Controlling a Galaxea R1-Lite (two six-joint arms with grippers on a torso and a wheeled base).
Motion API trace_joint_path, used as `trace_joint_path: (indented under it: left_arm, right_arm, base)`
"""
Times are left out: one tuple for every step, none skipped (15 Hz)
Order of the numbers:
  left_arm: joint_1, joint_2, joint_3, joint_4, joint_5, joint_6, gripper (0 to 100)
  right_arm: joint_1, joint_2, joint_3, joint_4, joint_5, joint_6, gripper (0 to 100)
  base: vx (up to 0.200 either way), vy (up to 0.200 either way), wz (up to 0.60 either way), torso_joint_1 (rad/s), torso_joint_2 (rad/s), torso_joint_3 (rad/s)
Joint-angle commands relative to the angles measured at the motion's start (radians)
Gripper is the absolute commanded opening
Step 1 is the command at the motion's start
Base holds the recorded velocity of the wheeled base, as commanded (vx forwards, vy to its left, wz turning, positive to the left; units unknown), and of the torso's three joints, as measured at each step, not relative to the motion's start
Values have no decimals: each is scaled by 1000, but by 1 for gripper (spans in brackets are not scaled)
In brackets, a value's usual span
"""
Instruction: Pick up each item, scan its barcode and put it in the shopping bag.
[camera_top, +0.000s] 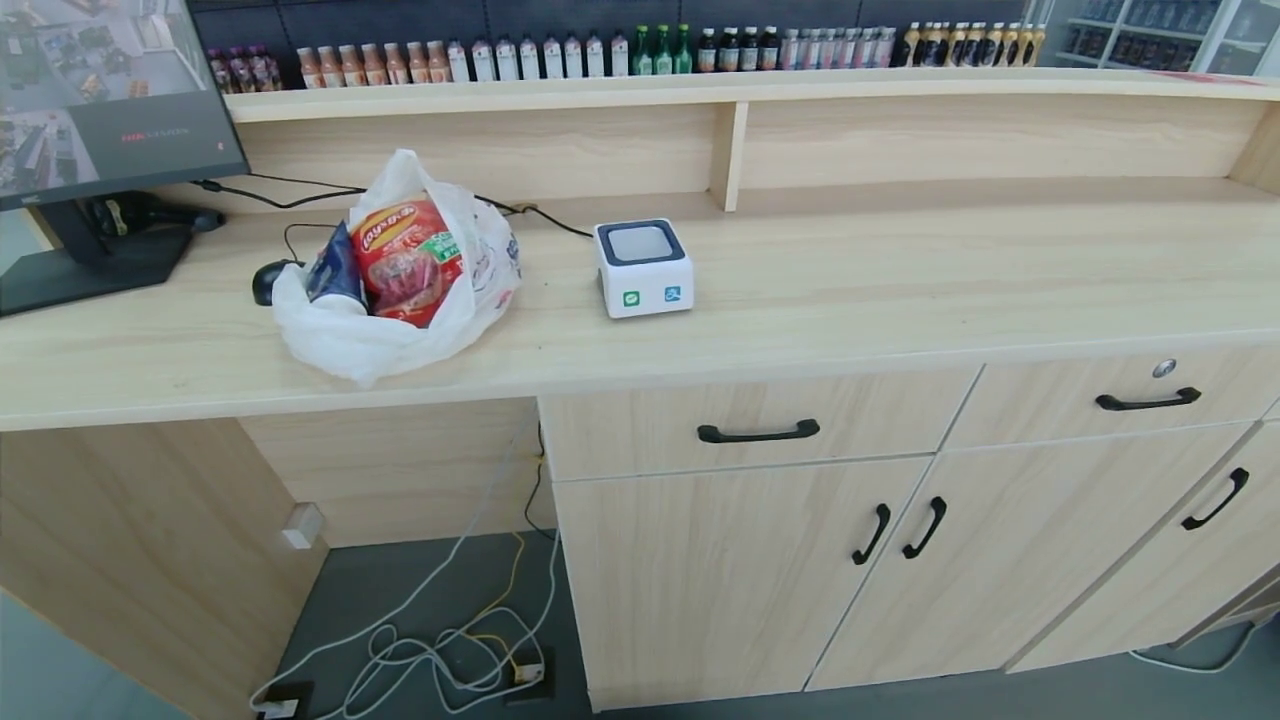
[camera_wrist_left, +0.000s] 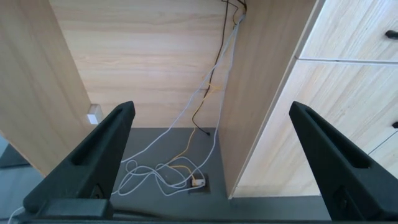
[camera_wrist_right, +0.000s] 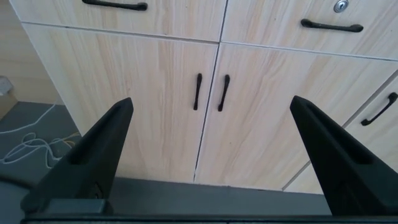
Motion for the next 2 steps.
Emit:
trace_joint_path:
  left_arm:
    - [0,0,0,0,0,0,100]
    - [0,0,0,0,0,0,100]
  right_arm:
    - [0,1,0,-1,1,-10,100]
    - [0,1,0,1,-1,-24,100]
  base:
    - [0,0,0,0,0,0]
    - [0,0,0,0,0,0]
